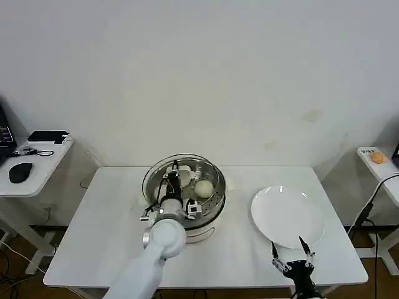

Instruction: Take steamed baozi put them in steamer then cover it.

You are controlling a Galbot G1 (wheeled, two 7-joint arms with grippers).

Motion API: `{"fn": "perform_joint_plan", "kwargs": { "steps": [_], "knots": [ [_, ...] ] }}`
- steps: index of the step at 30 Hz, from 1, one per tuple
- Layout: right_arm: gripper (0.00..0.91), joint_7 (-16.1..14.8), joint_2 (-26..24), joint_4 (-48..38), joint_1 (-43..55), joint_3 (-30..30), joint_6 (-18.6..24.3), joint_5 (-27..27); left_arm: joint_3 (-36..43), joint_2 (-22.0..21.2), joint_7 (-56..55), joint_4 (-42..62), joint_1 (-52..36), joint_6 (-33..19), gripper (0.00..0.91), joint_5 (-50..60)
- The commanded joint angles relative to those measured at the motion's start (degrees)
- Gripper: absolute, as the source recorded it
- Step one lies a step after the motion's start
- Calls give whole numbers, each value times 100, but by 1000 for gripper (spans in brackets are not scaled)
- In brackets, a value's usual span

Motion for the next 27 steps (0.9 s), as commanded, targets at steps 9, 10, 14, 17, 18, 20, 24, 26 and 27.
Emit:
{"fn": "perform_joint_plan", "kwargs": {
  "steps": [9, 10, 14, 17, 18, 20, 24, 26, 27],
  "knots": [
    [907, 5, 26, -34, 2, -60, 7, -56, 122, -236, 125, -231, 208, 19, 0, 348],
    [907, 6, 25, -35, 1, -63, 9, -58, 117, -240, 122, -225, 223, 13, 0, 364],
    [907, 5, 27, -44, 6, -79, 10, -59, 111, -238, 143, -229, 250, -20, 0, 437],
    [907, 4, 24, -60, 15, -81, 17, -57, 109, -241, 141, -200, 272, -39, 0, 460],
    [907, 3, 22, -64, 18, -82, 20, -57, 110, -243, 142, -195, 278, -39, 0, 461],
    [907, 4, 18, -74, 24, -88, 21, -57, 120, -258, 139, -169, 285, -60, 0, 500],
    [907, 3, 22, -83, 28, -104, 26, -55, 149, -288, 138, -80, 269, -83, 0, 555],
    [907, 2, 21, -94, 27, -103, 32, -57, 153, -299, 132, -24, 243, -96, 0, 581],
    [907, 1, 19, -94, 25, -101, 33, -57, 146, -304, 132, -2, 233, -106, 0, 596]
  ]
}}
